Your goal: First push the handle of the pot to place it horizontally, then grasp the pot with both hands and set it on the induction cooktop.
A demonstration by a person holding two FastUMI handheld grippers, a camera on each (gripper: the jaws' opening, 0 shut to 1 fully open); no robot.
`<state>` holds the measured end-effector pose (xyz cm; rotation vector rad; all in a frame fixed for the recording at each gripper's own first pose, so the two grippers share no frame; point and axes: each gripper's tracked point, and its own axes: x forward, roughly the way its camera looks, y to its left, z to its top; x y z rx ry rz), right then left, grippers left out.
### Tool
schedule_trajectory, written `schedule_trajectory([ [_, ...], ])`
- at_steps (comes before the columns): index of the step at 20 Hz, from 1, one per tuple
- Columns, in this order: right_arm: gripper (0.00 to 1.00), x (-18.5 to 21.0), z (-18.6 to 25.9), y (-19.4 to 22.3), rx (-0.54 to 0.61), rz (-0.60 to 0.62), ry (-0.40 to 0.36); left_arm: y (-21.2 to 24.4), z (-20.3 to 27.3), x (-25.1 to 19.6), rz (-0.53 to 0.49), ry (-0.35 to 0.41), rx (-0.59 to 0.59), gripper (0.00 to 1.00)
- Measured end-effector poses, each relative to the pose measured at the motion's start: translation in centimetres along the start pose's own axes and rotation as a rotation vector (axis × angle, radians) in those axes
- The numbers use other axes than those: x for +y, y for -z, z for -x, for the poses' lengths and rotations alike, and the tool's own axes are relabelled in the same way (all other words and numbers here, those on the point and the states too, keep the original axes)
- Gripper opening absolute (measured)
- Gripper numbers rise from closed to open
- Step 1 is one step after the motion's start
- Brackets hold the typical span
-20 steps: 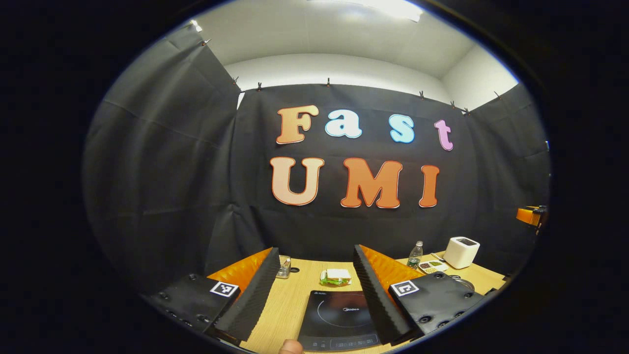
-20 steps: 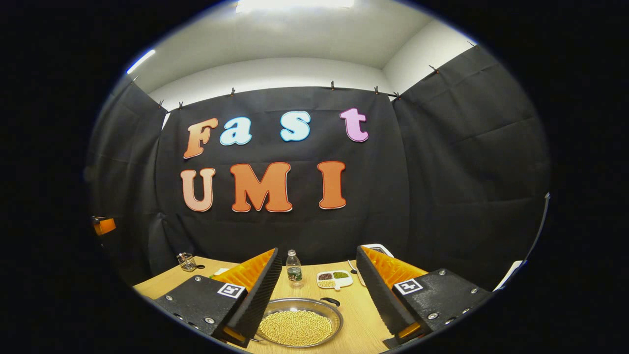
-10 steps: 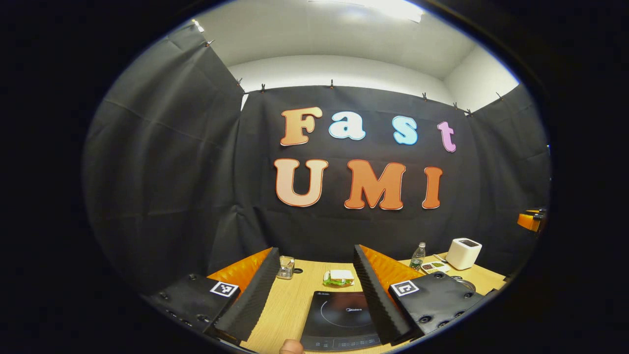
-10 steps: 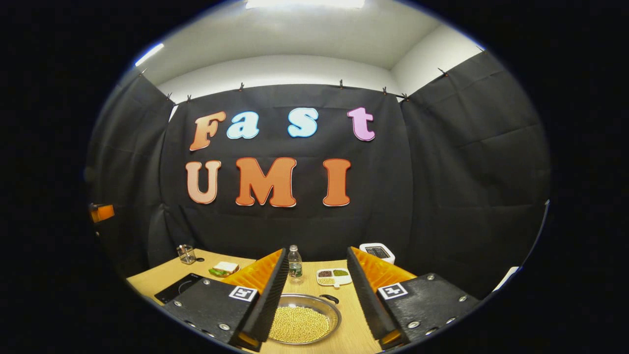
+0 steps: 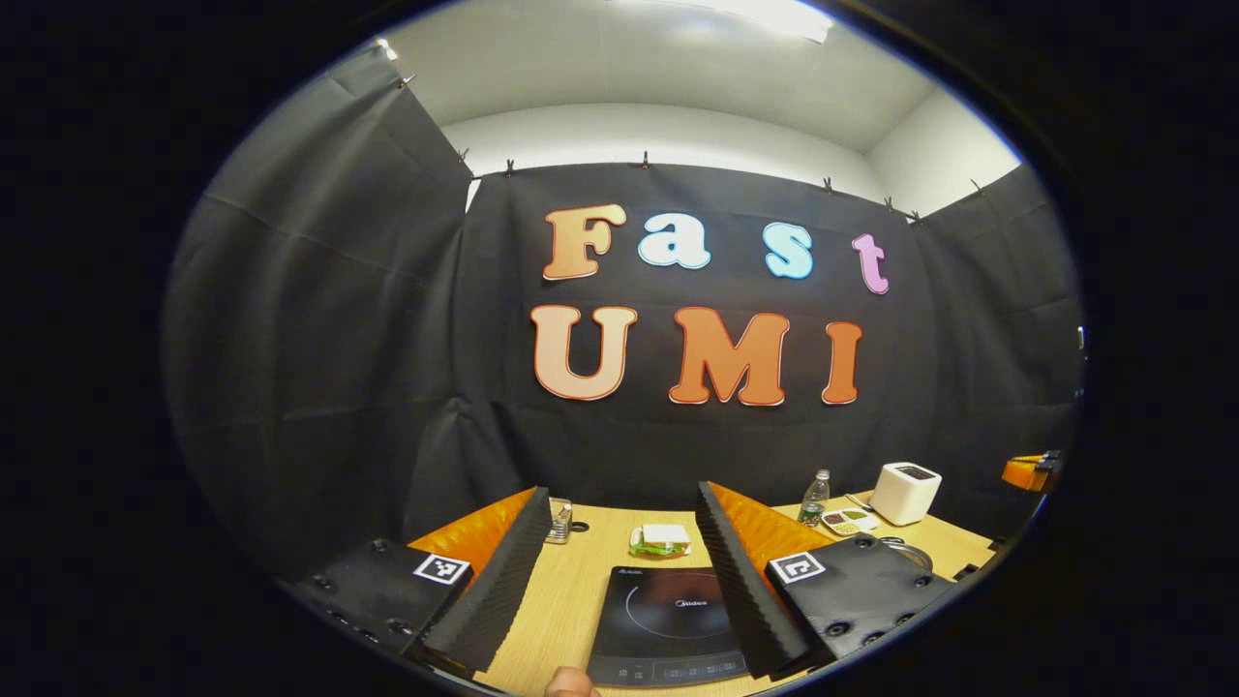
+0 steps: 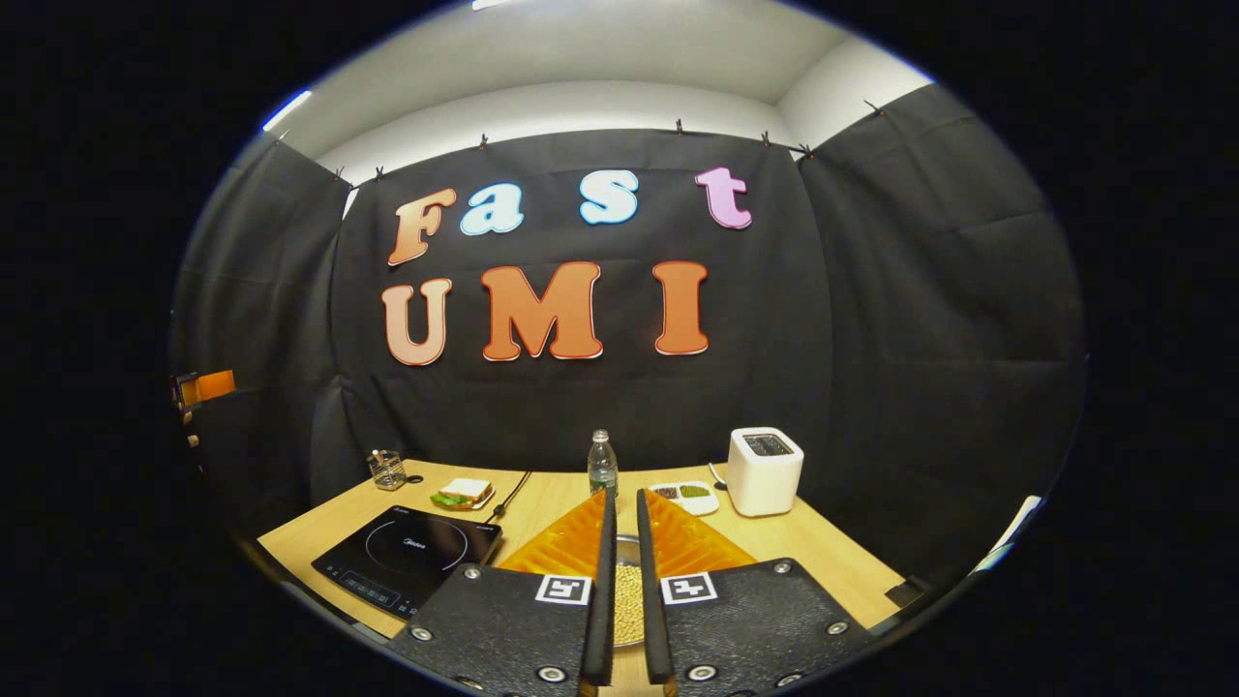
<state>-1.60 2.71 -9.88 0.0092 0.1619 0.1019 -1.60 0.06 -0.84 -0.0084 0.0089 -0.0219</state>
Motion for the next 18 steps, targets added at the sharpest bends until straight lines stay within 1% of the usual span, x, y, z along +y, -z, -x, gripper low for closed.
schedule_trajectory([
  [2, 0.07, 0.3, -0.1, 1.9, 0.039, -0.008, -0.006, 0.1, 0.0, 0.0, 0.0, 0.003, 0.002, 0.97],
  [5, 0.01, 0.9, -0.2, 4.9, 0.103, -0.005, -0.022, 0.3, 0.0, 0.0, 0.003, 0.005, 0.004, 0.97],
  [9, 0.0, 1.7, -0.7, 9.4, 0.189, -0.007, -0.036, 0.8, -0.1, 0.0, -0.003, 0.003, 0.009, 0.97],
  [13, 0.0, 3.1, -0.9, 14.6, 0.306, -0.005, -0.072, 1.6, -0.1, -0.3, -0.01, 0.014, 0.024, 0.97],
  [18, 0.0, 4.8, -0.6, 18.8, 0.4, 0.019, -0.112, 2.7, 0.0, 0.2, -0.015, 0.006, 0.043, 0.97],
])
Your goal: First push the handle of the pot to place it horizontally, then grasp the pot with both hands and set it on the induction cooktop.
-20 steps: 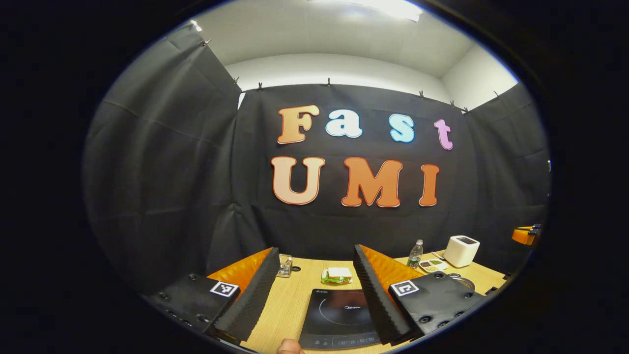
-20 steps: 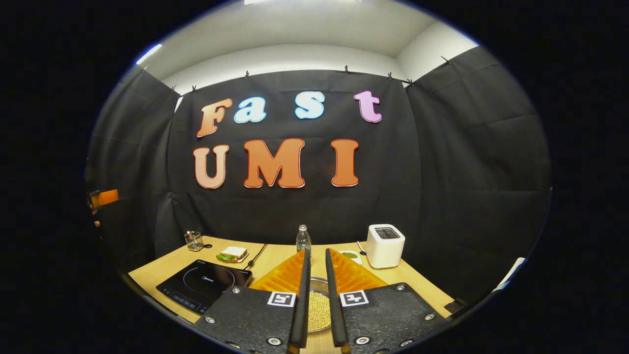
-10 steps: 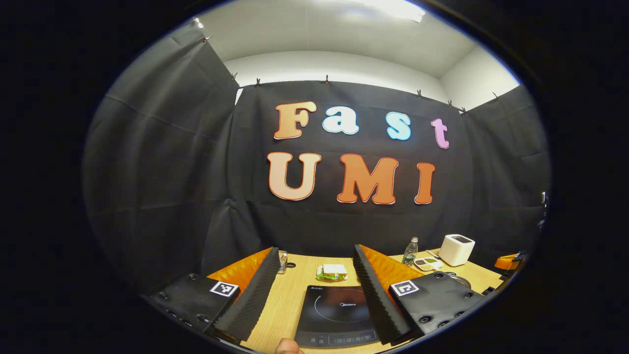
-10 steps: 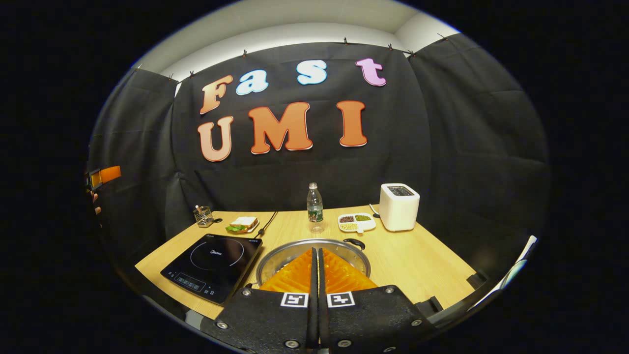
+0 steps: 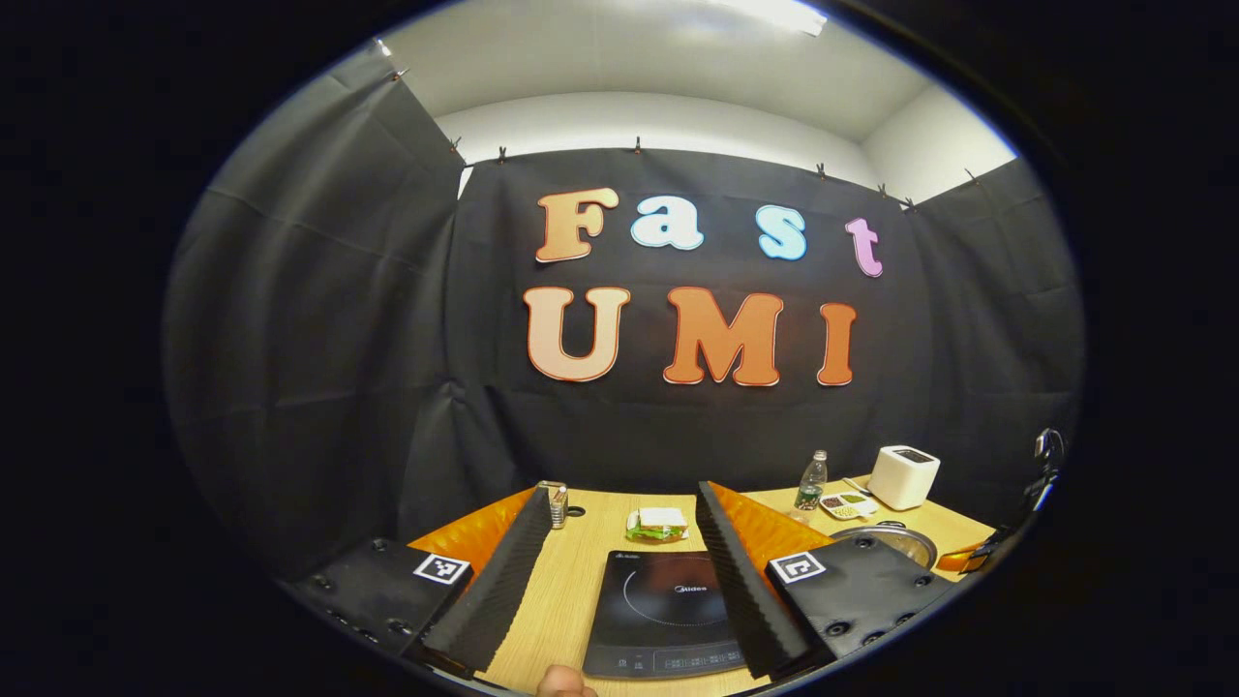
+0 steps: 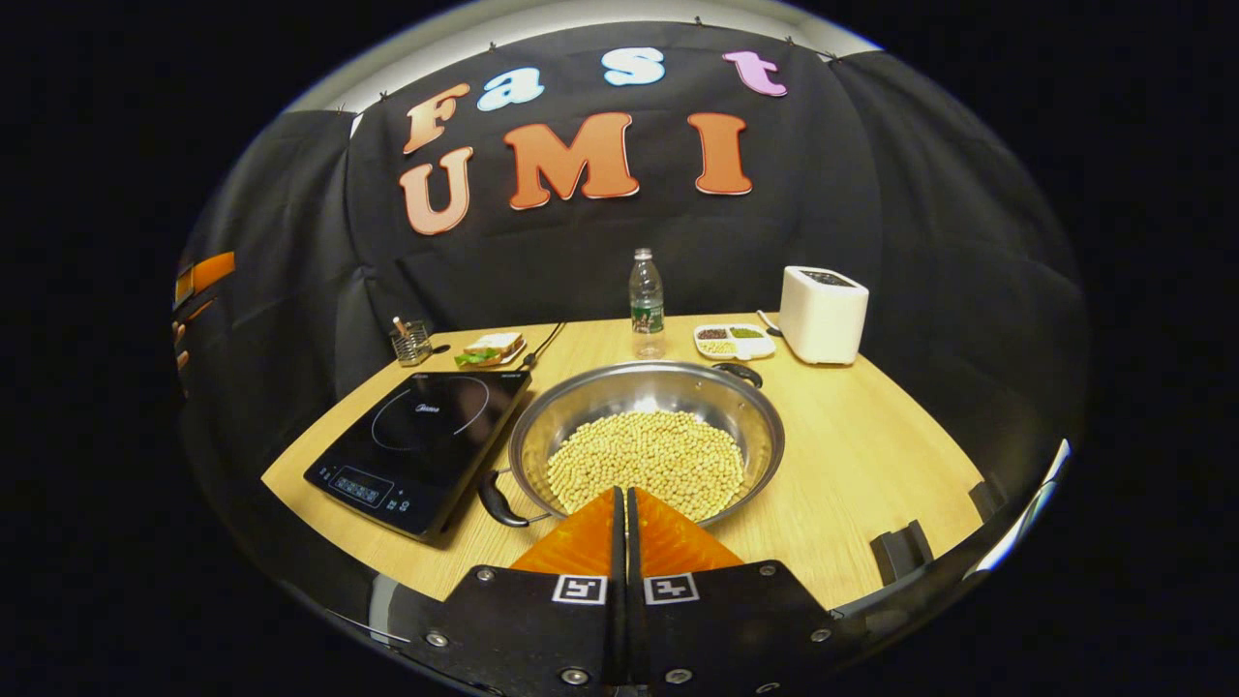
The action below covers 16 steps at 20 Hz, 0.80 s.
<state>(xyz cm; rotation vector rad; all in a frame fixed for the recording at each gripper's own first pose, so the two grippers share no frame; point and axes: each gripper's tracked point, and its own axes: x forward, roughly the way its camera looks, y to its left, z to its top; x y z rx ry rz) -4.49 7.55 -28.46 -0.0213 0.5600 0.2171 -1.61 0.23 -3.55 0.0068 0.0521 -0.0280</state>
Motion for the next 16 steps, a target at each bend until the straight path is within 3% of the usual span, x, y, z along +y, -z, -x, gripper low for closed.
schedule_trajectory([
  [4, 0.0, 1.7, -1.1, 2.5, 0.064, 0.042, -0.034, 0.9, -0.1, 0.4, 0.003, -0.009, 0.018, 0.97],
  [5, 0.05, 2.2, -1.4, 3.0, 0.079, 0.05, -0.044, 1.2, -0.1, 0.5, 0.003, -0.009, 0.025, 0.97],
  [6, 0.0, 2.7, -1.6, 3.5, 0.093, 0.058, -0.053, 1.3, -0.2, 0.6, 0.003, -0.011, 0.03, 0.97],
  [16, 0.0, 6.2, -4.0, 6.0, 0.185, 0.116, -0.101, 2.5, 0.2, 1.1, 0.006, -0.02, 0.048, 0.97],
])
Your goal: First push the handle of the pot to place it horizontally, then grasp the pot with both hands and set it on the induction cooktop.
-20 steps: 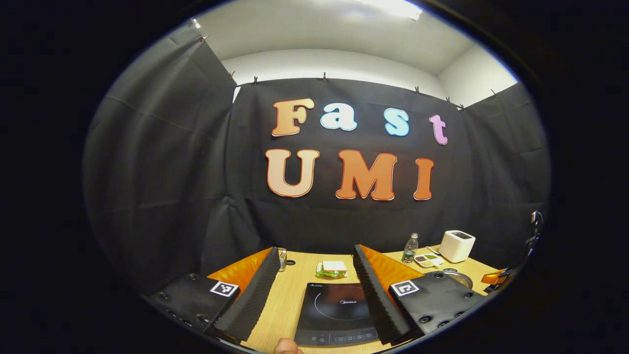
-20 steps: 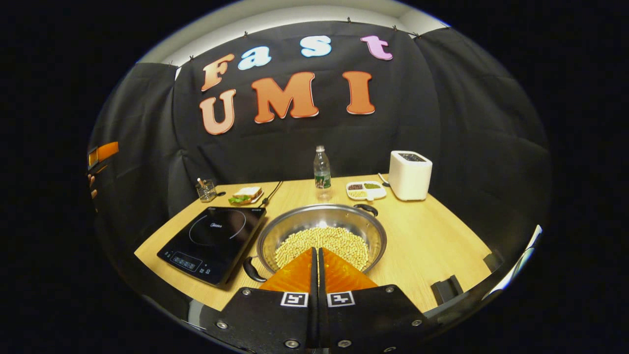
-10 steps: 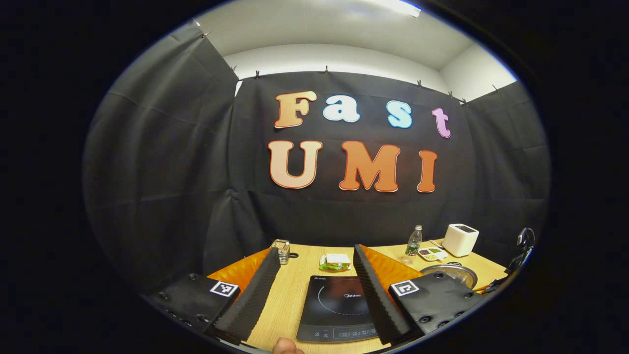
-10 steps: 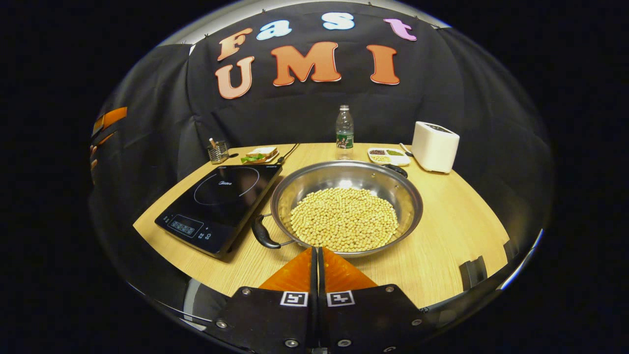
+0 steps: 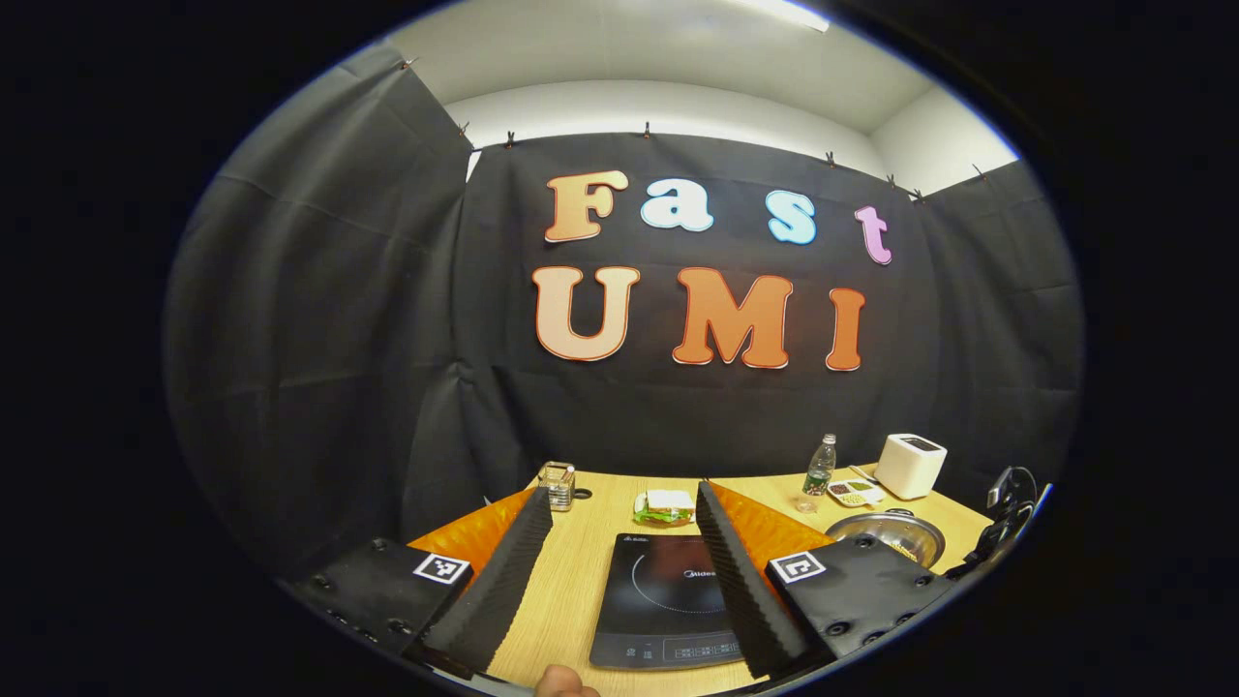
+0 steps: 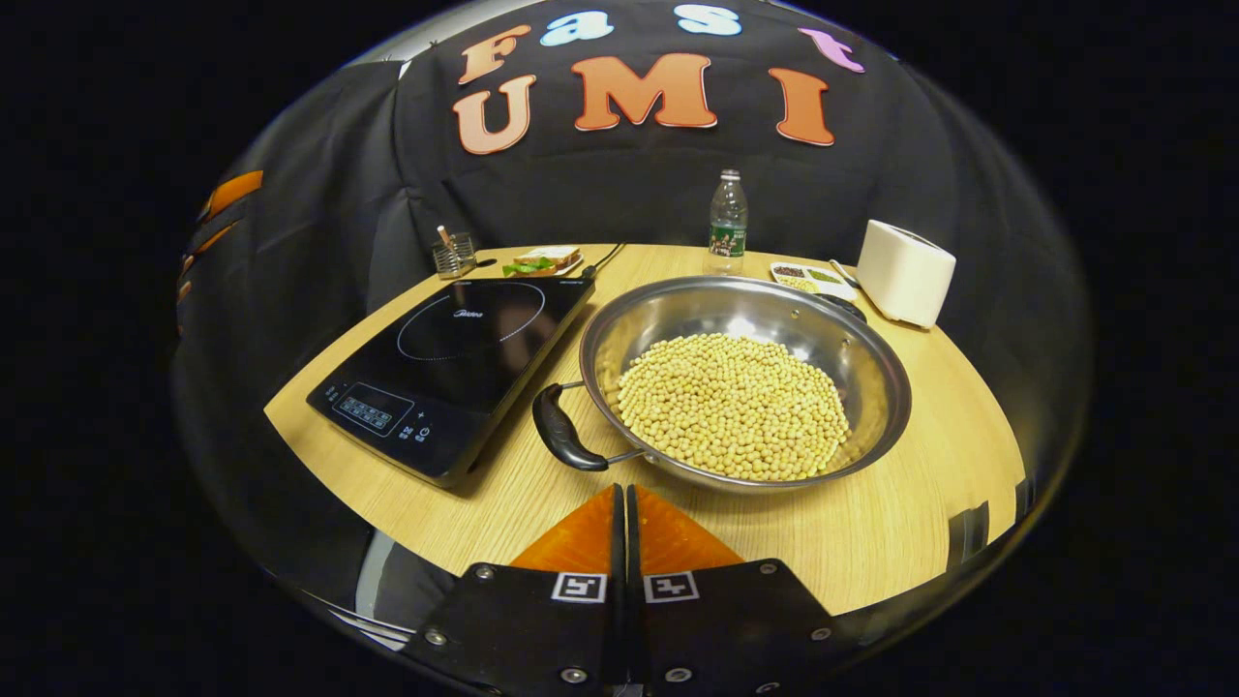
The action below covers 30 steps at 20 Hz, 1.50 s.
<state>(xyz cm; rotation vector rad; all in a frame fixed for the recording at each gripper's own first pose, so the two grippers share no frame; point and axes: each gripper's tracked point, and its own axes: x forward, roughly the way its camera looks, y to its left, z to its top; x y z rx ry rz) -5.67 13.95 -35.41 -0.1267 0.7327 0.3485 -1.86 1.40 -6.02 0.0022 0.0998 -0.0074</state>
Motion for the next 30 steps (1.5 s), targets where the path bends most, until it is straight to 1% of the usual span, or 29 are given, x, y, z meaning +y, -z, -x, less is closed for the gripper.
schedule_trajectory([
  [7, 0.0, 1.9, -1.5, -0.4, 0.035, 0.003, -0.024, 0.3, 0.2, 0.4, -0.007, 0.002, 0.002, 0.97],
  [11, 0.0, 2.8, -1.7, -0.9, 0.044, -0.022, -0.032, 0.1, 0.5, 0.4, -0.012, 0.008, -0.004, 0.97],
  [16, 0.0, 4.1, -2.5, -1.6, 0.052, -0.097, -0.061, 0.0, 0.7, 0.5, -0.012, 0.011, -0.004, 0.97],
  [24, 0.0, 5.6, -4.2, -2.9, 0.045, -0.138, -0.089, -0.3, 1.1, 0.8, -0.015, 0.005, -0.009, 0.97],
  [30, 0.0, 6.2, -5.8, -4.0, 0.043, -0.147, -0.086, -0.8, 1.2, 1.2, -0.02, -0.009, -0.03, 0.97],
])
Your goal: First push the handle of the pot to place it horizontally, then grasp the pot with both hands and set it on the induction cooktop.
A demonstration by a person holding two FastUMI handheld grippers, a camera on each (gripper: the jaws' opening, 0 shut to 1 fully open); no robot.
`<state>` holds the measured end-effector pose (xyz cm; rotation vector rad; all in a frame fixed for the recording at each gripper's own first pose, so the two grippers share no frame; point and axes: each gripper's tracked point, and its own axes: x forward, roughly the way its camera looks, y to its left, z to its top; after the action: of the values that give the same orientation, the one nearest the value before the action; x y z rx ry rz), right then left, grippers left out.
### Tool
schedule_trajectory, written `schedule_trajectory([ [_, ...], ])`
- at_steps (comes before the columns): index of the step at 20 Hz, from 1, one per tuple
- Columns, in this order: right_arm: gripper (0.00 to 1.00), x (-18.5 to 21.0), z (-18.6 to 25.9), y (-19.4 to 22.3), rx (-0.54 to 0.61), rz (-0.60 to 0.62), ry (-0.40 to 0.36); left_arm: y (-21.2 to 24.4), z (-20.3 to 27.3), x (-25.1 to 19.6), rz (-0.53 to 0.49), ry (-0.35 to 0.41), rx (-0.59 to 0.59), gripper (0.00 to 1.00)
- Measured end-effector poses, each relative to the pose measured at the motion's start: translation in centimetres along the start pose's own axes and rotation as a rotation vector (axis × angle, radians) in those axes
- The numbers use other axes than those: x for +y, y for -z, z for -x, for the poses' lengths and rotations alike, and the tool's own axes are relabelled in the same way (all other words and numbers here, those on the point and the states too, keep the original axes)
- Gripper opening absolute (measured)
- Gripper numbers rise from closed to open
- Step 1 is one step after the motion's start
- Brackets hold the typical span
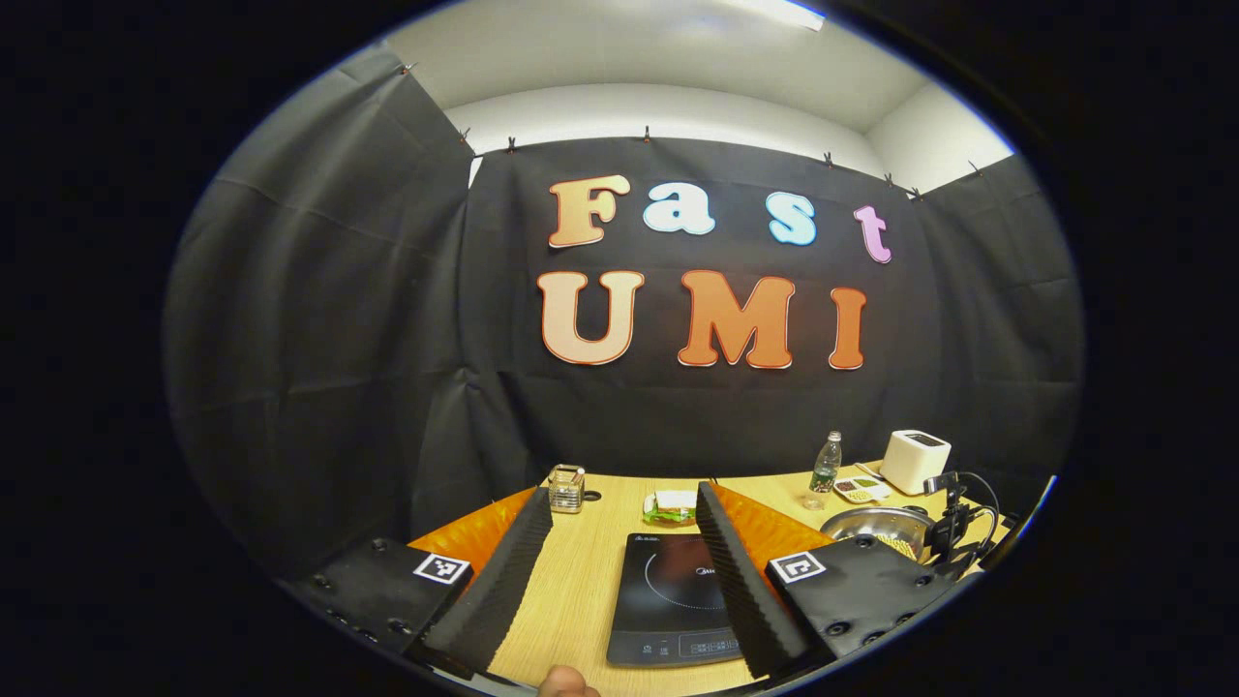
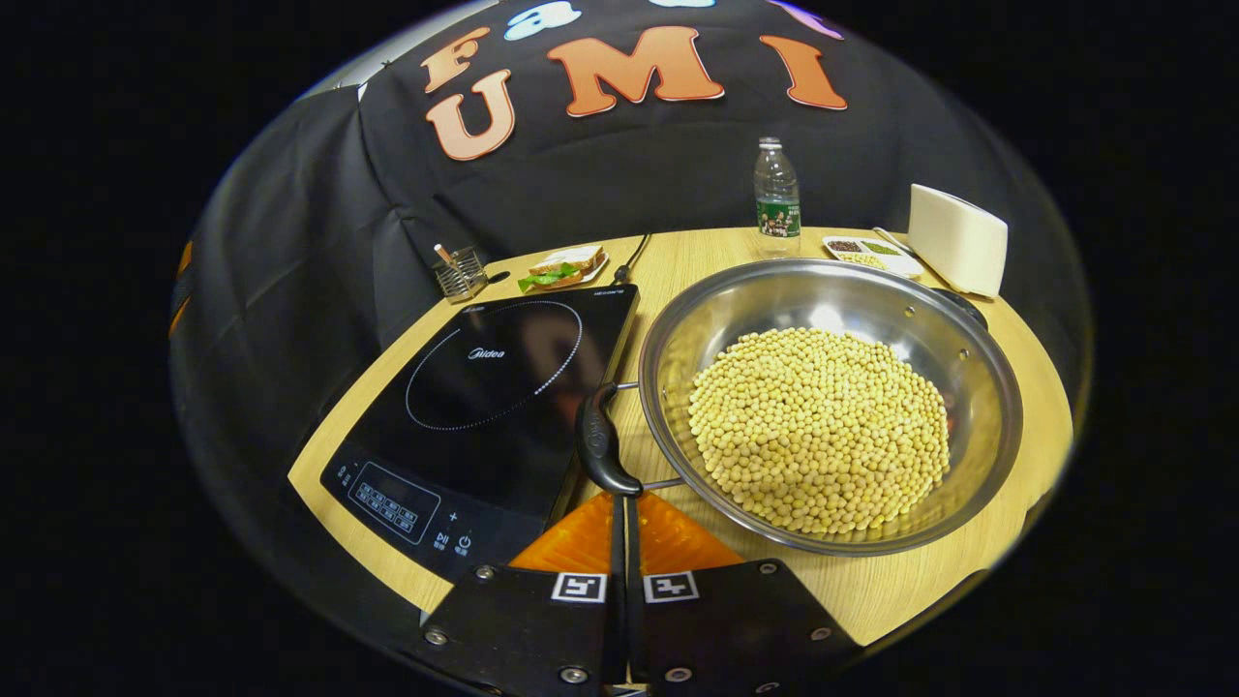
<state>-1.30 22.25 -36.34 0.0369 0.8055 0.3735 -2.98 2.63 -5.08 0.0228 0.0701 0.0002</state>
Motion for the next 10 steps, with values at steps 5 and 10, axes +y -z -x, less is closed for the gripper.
schedule_trajectory([
  [5, 0.02, 0.2, -1.3, -1.0, -0.005, -0.008, 0.004, 0.2, 0.0, -0.3, 0.006, 0.007, 0.0, 0.97],
  [10, 0.02, 0.0, -2.4, -1.9, -0.008, -0.013, 0.023, 0.3, -0.3, -0.4, 0.018, 0.015, -0.005, 0.97],
])
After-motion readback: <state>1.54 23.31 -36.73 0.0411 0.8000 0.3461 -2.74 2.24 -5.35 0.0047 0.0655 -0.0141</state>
